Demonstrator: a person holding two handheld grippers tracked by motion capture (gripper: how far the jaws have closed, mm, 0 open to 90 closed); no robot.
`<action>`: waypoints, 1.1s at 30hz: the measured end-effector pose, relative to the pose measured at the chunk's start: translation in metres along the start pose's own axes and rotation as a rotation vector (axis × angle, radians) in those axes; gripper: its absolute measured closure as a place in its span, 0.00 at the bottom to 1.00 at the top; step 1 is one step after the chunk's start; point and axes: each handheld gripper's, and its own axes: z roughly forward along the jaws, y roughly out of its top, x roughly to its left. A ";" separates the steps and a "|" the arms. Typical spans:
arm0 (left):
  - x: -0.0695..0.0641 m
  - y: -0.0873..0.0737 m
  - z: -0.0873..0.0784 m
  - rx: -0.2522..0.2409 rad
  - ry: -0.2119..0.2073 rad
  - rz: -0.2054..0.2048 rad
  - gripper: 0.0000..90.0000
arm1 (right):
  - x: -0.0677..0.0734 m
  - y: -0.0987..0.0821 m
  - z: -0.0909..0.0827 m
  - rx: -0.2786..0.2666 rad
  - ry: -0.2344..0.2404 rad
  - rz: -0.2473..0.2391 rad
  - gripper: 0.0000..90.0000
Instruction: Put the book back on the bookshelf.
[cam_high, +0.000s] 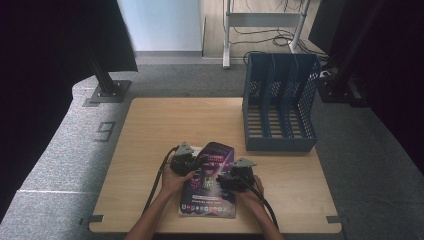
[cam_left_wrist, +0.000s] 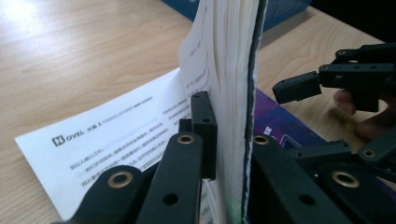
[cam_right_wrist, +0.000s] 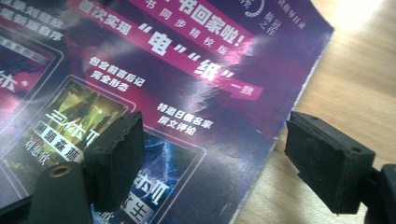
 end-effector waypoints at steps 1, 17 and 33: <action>-0.001 0.001 -0.001 -0.003 -0.004 0.006 0.98 | -0.001 0.001 -0.002 -0.011 0.006 0.002 0.22; -0.014 0.014 -0.024 -0.077 -0.044 0.060 0.98 | -0.008 0.006 -0.012 -0.073 0.049 0.029 0.21; -0.023 0.019 -0.041 -0.123 -0.072 0.096 0.98 | -0.014 0.015 -0.023 -0.124 0.098 0.058 0.20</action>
